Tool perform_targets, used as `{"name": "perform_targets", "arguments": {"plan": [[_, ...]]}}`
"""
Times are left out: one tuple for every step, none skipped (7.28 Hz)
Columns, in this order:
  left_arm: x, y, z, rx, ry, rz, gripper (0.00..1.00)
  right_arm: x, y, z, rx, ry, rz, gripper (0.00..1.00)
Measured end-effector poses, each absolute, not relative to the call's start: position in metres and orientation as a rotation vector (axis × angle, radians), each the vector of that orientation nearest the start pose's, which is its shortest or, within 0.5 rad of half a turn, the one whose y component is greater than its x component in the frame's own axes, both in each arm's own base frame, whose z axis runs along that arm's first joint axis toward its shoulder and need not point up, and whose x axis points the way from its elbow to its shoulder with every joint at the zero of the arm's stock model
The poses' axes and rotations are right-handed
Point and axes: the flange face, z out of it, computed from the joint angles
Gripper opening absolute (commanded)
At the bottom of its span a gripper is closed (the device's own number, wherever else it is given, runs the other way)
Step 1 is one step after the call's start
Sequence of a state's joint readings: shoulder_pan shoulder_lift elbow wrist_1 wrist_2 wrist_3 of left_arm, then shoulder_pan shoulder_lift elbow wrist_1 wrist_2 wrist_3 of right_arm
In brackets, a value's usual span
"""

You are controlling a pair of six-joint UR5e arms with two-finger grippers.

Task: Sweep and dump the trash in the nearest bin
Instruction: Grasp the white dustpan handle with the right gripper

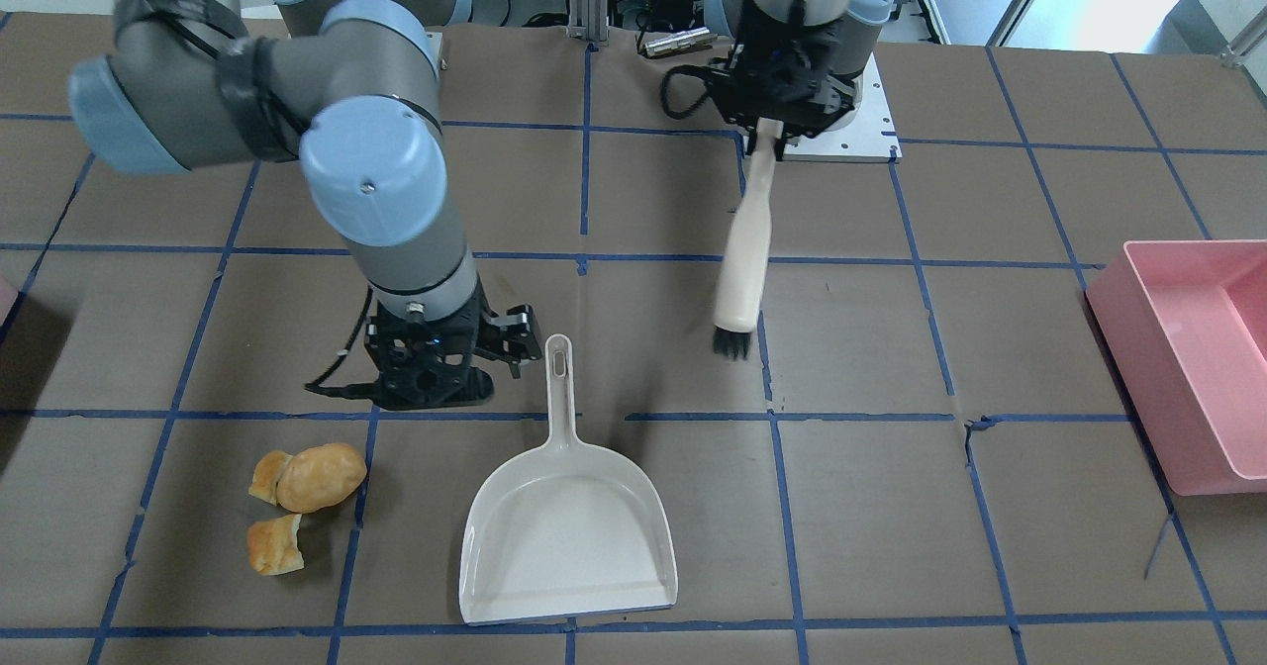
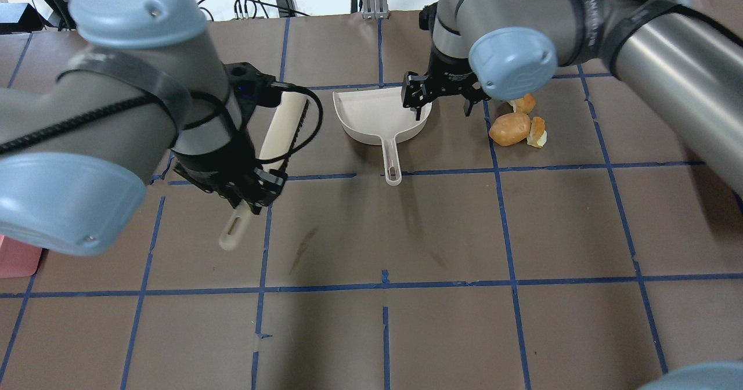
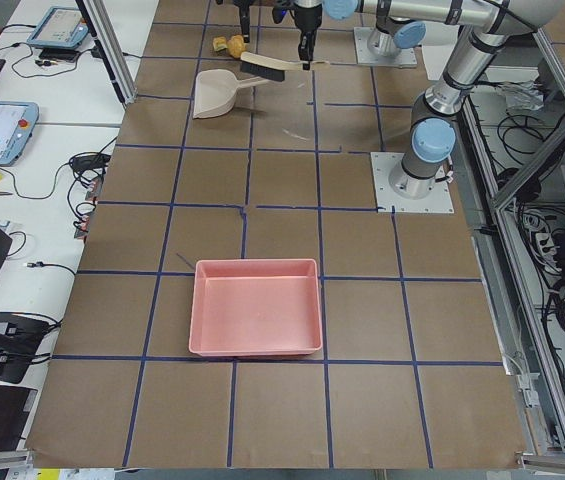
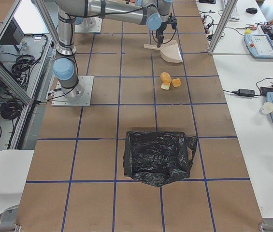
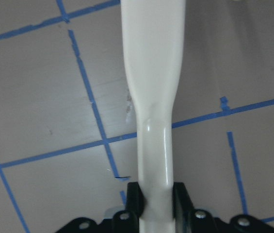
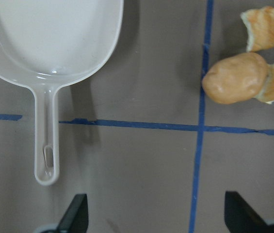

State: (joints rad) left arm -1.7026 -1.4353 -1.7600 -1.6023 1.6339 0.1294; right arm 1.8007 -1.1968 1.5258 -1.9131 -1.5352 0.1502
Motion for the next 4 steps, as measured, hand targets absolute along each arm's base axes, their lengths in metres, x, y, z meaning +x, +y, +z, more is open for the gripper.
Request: {"name": "perform_targets", "arguments": {"plan": [[-0.141, -0.423, 0.452, 0.402, 3.059, 0.147, 0.00, 0.305, -0.576, 0.311, -0.162, 3.091, -0.097, 1.00], [-0.116, -0.433, 0.450, 0.390, 3.069, 0.155, 0.00, 0.323, -0.566, 0.293, -0.189, 3.073, -0.183, 1.00], [-0.104, -0.438, 0.451, 0.380, 3.073, 0.154, 0.00, 0.330, -0.553, 0.275, -0.190, 3.066, -0.209, 1.00], [-0.099, -0.440, 0.451, 0.376, 3.074, 0.155, 0.00, 0.333, -0.537, 0.256, -0.180, 3.069, -0.197, 1.00]]}}
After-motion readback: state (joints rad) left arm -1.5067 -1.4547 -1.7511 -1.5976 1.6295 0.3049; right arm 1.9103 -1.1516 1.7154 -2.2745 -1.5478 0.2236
